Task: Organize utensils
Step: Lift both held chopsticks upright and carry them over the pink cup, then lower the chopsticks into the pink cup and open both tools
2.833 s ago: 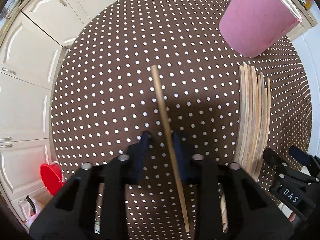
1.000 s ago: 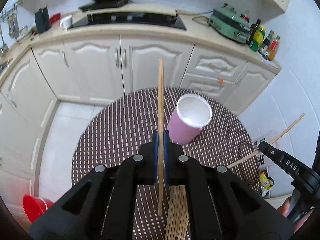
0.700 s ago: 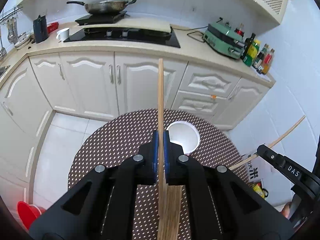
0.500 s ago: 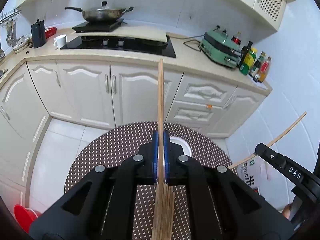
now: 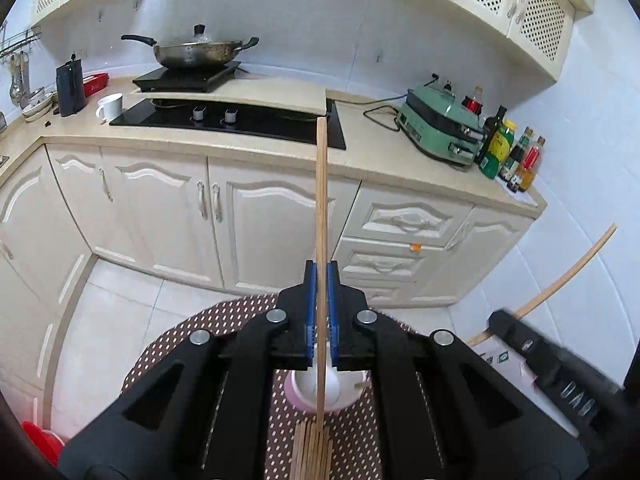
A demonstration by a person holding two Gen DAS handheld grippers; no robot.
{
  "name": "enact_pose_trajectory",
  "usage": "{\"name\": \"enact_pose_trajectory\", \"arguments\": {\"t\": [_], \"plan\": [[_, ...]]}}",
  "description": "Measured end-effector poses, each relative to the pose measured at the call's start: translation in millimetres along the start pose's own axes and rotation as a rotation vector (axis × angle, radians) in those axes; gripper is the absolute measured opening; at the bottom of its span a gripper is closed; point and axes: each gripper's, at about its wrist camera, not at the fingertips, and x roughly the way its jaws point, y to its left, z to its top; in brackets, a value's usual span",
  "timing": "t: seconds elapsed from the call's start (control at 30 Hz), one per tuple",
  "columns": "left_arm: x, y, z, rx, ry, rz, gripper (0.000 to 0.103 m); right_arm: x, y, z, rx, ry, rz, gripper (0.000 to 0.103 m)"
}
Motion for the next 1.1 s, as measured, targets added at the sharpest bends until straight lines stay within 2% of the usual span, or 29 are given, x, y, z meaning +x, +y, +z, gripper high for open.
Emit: {"name": "enact_pose_trajectory", "arguments": {"t": [0.23,0.63,0.87,1.1], "plan": [[27.9,-2.1,5.5,0.002,-0.004,-0.008,0.006,26.8,-2.2,-3.8,-0.022,0.060,-0.010,0.005],[97.0,14.8,-26.5,0.004,0.135,0.014,0.006,89.4,-5.6,-22.2,-0.035,0.215,-0.017,0.005],[110.7,22.1,-43.6,0.007,0.200,0.006,0.006,112.7,-3.6,-29.8,-0.046,0.287,-0.021,0.005],[110.1,20.3,-49.5,0.030,0.203,-0.014,0.007,116.8,-4.9,-28.9,-0.041,0.296,-0.020,0.006]]}}
